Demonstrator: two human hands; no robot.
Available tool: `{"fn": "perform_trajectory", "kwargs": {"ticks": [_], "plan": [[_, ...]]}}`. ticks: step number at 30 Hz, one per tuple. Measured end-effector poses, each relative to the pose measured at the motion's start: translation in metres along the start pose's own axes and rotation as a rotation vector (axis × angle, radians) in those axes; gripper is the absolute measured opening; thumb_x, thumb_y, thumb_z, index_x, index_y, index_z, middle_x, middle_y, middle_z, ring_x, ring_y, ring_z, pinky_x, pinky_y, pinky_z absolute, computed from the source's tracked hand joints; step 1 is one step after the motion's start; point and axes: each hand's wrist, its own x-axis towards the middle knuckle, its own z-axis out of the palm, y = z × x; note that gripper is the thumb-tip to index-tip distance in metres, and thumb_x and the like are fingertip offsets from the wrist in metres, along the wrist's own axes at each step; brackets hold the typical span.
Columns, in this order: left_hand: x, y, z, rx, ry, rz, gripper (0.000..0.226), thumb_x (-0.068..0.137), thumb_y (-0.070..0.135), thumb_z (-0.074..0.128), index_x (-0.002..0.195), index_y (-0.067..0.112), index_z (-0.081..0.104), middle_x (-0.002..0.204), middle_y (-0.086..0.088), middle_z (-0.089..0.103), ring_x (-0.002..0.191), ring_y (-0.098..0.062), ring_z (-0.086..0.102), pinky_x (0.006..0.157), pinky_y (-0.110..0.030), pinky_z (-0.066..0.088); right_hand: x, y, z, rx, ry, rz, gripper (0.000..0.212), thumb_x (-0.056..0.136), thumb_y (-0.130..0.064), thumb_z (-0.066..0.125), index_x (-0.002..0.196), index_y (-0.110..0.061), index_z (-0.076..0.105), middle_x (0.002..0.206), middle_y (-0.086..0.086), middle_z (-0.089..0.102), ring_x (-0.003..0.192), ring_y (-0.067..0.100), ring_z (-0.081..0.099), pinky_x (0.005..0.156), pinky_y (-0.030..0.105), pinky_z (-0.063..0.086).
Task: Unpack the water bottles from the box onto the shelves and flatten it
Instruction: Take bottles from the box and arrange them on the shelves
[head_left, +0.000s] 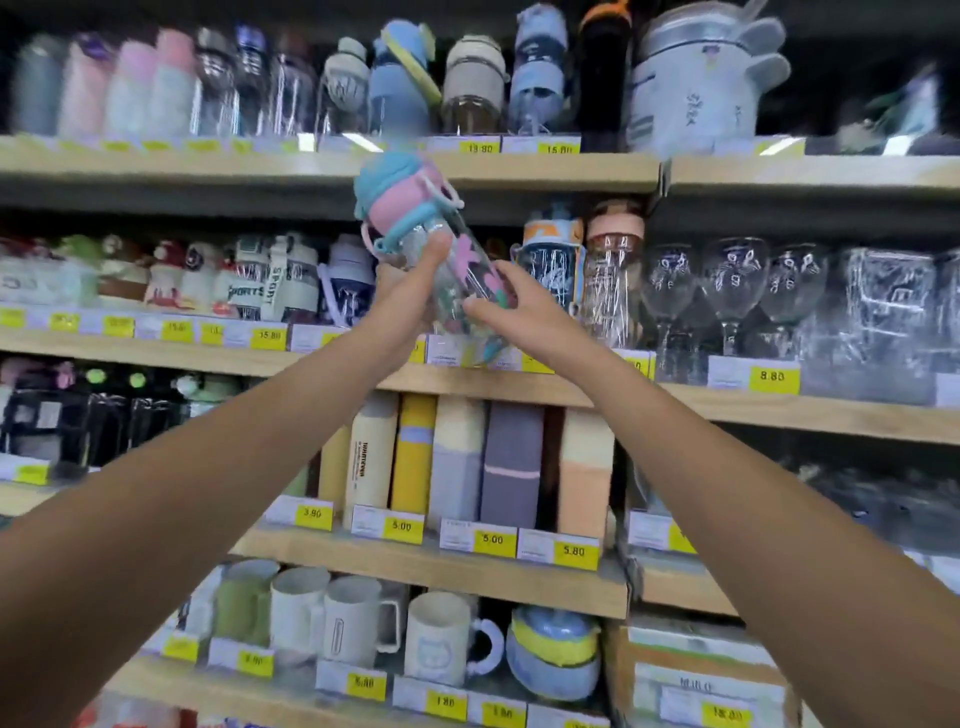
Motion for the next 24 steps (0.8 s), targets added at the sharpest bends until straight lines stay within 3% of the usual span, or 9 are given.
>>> {"fn": "perform_trajectory", "kwargs": {"ticks": [2, 4, 8, 11, 13, 15, 17, 19, 24], "plan": [[0.020, 0.000, 0.000, 0.019, 0.038, 0.082, 0.070, 0.085, 0.041, 0.065, 0.139, 0.010, 0.031, 0.134, -0.007, 0.054, 0.116, -0.021, 0.059, 0.095, -0.041, 0.050, 0.015, 0.006, -0.002, -0.024, 0.012, -0.031, 0.046, 0.085, -0.022, 0.065, 0.128, -0.018, 0.049, 0.111, -0.009, 0.060, 0.097, 0.004, 0.058, 0.084, 0.017, 0.047], [0.036, -0.001, 0.001, 0.102, 0.070, 0.136, 0.085, 0.078, 0.048, 0.067, 0.141, 0.010, 0.024, 0.140, -0.004, 0.046, 0.127, -0.020, 0.049, 0.106, -0.037, 0.040, 0.031, 0.013, -0.001, -0.061, 0.071, -0.059, 0.043, 0.084, -0.022, 0.065, 0.125, -0.019, 0.051, 0.102, -0.015, 0.060, 0.089, -0.004, 0.057, 0.076, 0.009, 0.046], [0.054, -0.015, 0.002, 0.260, 0.077, 0.223, 0.084, 0.085, 0.041, 0.065, 0.144, 0.009, 0.013, 0.142, -0.004, 0.043, 0.126, -0.016, 0.045, 0.098, -0.023, 0.035, 0.048, 0.027, 0.004, -0.117, 0.226, -0.074, 0.033, 0.085, -0.016, 0.062, 0.118, -0.013, 0.059, 0.103, -0.004, 0.062, 0.093, 0.009, 0.058, 0.085, 0.021, 0.046], [0.066, -0.029, 0.001, 0.324, 0.054, 0.266, 0.086, 0.083, 0.036, 0.069, 0.143, 0.008, 0.014, 0.142, -0.007, 0.040, 0.126, -0.018, 0.044, 0.098, -0.019, 0.035, 0.051, 0.038, 0.010, -0.170, 0.291, -0.093, 0.028, 0.086, -0.010, 0.059, 0.114, -0.008, 0.061, 0.094, -0.006, 0.062, 0.083, 0.007, 0.059, 0.079, 0.014, 0.046], [0.071, -0.036, 0.002, 0.325, 0.030, 0.279, 0.087, 0.082, 0.036, 0.069, 0.143, 0.008, 0.014, 0.142, -0.005, 0.039, 0.125, -0.015, 0.044, 0.094, -0.016, 0.035, 0.052, 0.043, 0.014, -0.182, 0.292, -0.070, 0.033, 0.085, -0.009, 0.060, 0.118, -0.008, 0.058, 0.096, -0.004, 0.062, 0.082, 0.009, 0.060, 0.080, 0.019, 0.048], [0.075, -0.040, 0.004, 0.347, 0.010, 0.290, 0.090, 0.082, 0.039, 0.069, 0.144, 0.010, 0.011, 0.144, -0.004, 0.038, 0.126, -0.015, 0.044, 0.097, -0.019, 0.037, 0.053, 0.046, 0.018, -0.210, 0.301, -0.047, 0.038, 0.084, -0.012, 0.062, 0.122, -0.010, 0.055, 0.106, 0.003, 0.064, 0.089, 0.014, 0.060, 0.083, 0.026, 0.048], [0.079, -0.044, 0.001, 0.390, -0.015, 0.291, 0.093, 0.079, 0.043, 0.070, 0.144, 0.010, 0.011, 0.144, -0.005, 0.038, 0.127, -0.019, 0.045, 0.103, -0.028, 0.039, 0.054, 0.047, 0.025, -0.269, 0.318, -0.029, 0.040, 0.084, -0.016, 0.064, 0.123, -0.011, 0.054, 0.110, 0.004, 0.065, 0.092, 0.014, 0.058, 0.077, 0.021, 0.042], [0.084, -0.049, -0.002, 0.419, -0.035, 0.296, 0.094, 0.078, 0.043, 0.070, 0.144, 0.010, 0.011, 0.142, -0.004, 0.038, 0.125, -0.017, 0.044, 0.101, -0.027, 0.037, 0.054, 0.048, 0.030, -0.318, 0.320, -0.010, 0.040, 0.085, -0.018, 0.064, 0.122, -0.012, 0.054, 0.107, 0.004, 0.064, 0.091, 0.013, 0.057, 0.071, 0.020, 0.036], [0.095, -0.066, -0.008, 0.442, -0.059, 0.228, 0.091, 0.079, 0.043, 0.070, 0.142, 0.009, 0.013, 0.135, -0.003, 0.043, 0.121, -0.018, 0.047, 0.096, -0.027, 0.039, 0.050, 0.050, 0.041, -0.386, 0.315, -0.011, 0.021, 0.084, -0.019, 0.060, 0.102, -0.010, 0.056, 0.098, 0.007, 0.062, 0.089, 0.024, 0.058, 0.078, 0.039, 0.048]]}}
